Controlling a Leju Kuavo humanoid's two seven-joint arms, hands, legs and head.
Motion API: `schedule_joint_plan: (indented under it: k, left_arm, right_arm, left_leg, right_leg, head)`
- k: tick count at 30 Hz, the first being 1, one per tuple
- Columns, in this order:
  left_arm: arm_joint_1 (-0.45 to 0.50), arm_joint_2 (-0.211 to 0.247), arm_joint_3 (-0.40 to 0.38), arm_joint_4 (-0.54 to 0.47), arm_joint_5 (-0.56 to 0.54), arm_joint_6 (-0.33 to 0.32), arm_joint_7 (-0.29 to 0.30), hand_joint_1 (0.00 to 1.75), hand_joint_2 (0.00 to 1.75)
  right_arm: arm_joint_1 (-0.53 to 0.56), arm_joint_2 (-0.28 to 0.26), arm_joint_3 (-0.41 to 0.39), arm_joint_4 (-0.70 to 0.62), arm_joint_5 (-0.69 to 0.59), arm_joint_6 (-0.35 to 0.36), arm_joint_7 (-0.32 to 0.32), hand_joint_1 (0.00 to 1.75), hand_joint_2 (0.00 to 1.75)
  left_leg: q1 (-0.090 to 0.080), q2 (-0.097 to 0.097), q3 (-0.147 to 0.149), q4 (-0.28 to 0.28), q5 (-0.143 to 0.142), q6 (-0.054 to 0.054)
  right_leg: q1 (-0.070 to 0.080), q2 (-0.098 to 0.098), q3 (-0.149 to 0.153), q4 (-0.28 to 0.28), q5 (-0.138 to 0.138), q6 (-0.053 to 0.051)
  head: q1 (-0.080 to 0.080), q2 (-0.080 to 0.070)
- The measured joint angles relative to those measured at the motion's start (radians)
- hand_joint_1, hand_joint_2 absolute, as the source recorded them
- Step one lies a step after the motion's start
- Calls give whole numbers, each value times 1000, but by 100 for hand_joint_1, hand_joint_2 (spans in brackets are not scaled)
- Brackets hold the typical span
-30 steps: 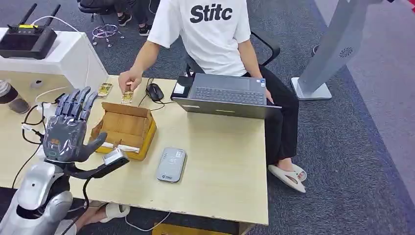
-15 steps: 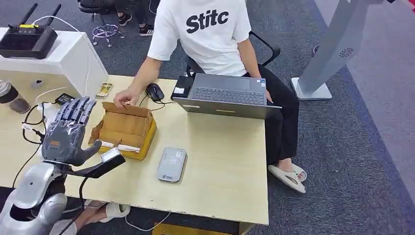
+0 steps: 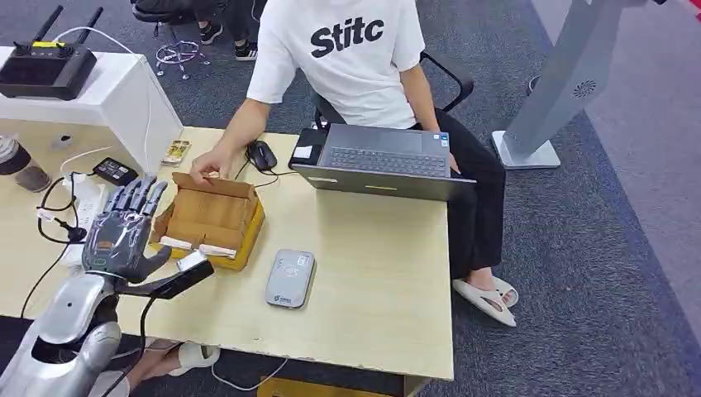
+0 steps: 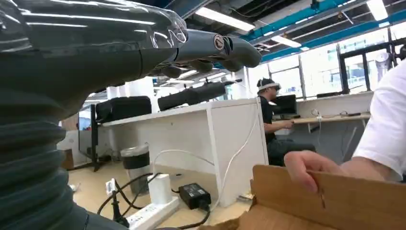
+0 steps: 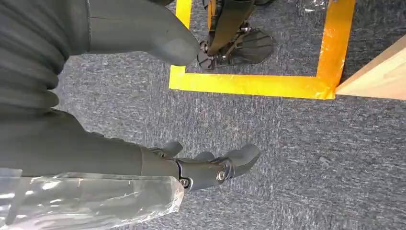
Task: Pass the card to the sensor for recognition and then transmit it.
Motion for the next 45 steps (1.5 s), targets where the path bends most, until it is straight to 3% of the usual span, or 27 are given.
schedule_joint_plan:
  k: [10,33,36,38,42,45]
  left_arm:
    - [-24,-4,-21,35,109,-124,-45,0,175]
    - [-55,-6,-86,170,99,-121,-16,0,175]
    - [-55,-6,-89,187,96,-119,-16,23,175]
    - [-55,-6,-93,197,94,-114,-20,96,175]
    - [-54,-5,-94,213,93,-103,-26,96,175]
    - [-54,-5,-95,219,90,-103,-27,138,175]
  right_arm:
    - [-1,0,-2,0,19,2,1,0,175]
    - [-10,2,-8,0,53,17,13,0,175]
    - [-12,4,-8,0,55,17,14,0,175]
    - [-12,5,-8,0,58,17,15,0,175]
    - [-13,7,-8,0,60,17,18,0,175]
    - [-13,8,-8,0,60,17,18,0,175]
  left_leg:
    - [0,0,0,0,0,0]
    - [0,0,0,0,0,0]
    - [0,0,0,0,0,0]
    - [0,0,0,0,0,0]
    - [0,0,0,0,0,0]
    - [0,0,0,0,0,0]
  right_leg:
    - [0,0,0,0,0,0]
    - [0,0,0,0,0,0]
    - [0,0,0,0,0,0]
    - [0,0,0,0,0,0]
    - [0,0,0,0,0,0]
    - [0,0,0,0,0,0]
  head:
    - [0,0]
    - [0,0]
    - [0,0]
    - [0,0]
    - [0,0]
    - [0,0]
